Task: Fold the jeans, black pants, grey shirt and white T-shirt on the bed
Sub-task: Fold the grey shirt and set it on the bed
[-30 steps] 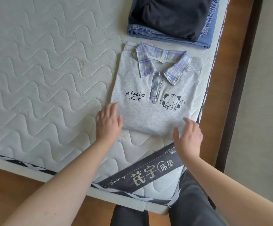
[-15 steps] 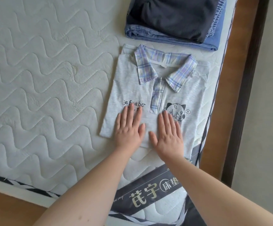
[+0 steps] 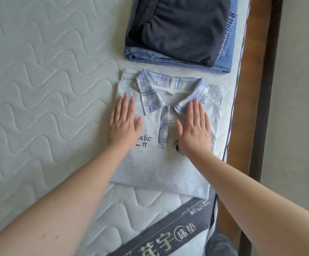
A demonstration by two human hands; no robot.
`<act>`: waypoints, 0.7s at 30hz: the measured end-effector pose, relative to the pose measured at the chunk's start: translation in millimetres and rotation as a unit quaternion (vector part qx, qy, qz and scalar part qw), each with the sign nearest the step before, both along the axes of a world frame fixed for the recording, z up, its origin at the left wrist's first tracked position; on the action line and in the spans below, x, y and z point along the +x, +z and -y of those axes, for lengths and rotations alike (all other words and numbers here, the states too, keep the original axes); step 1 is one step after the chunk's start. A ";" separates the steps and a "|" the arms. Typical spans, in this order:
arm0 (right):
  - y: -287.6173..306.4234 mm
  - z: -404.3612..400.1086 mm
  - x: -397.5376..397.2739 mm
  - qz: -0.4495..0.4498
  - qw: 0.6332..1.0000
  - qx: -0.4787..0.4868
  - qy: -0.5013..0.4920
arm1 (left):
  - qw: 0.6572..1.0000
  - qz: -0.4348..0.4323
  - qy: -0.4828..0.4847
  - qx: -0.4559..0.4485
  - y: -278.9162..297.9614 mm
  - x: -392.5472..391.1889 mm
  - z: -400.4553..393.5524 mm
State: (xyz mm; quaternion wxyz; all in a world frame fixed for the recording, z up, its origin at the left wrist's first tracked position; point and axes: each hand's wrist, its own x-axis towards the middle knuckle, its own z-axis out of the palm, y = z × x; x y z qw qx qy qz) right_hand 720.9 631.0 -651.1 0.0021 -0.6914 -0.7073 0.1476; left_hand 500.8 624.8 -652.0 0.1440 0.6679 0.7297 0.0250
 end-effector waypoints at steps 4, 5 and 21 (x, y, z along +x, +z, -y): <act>-9.2 -39.5 -1.8 0.023 0.999 -0.003 0.045 | 0.999 -0.030 -0.044 -0.007 -16.9 6.1 -49.0; -12.4 -41.3 2.1 0.026 0.997 -0.011 0.070 | 0.997 -0.051 -0.061 -0.009 -23.1 5.1 -50.4; -17.6 -18.3 50.7 0.072 0.996 -0.048 0.032 | 0.994 -0.081 -0.069 0.020 -40.0 3.9 -47.6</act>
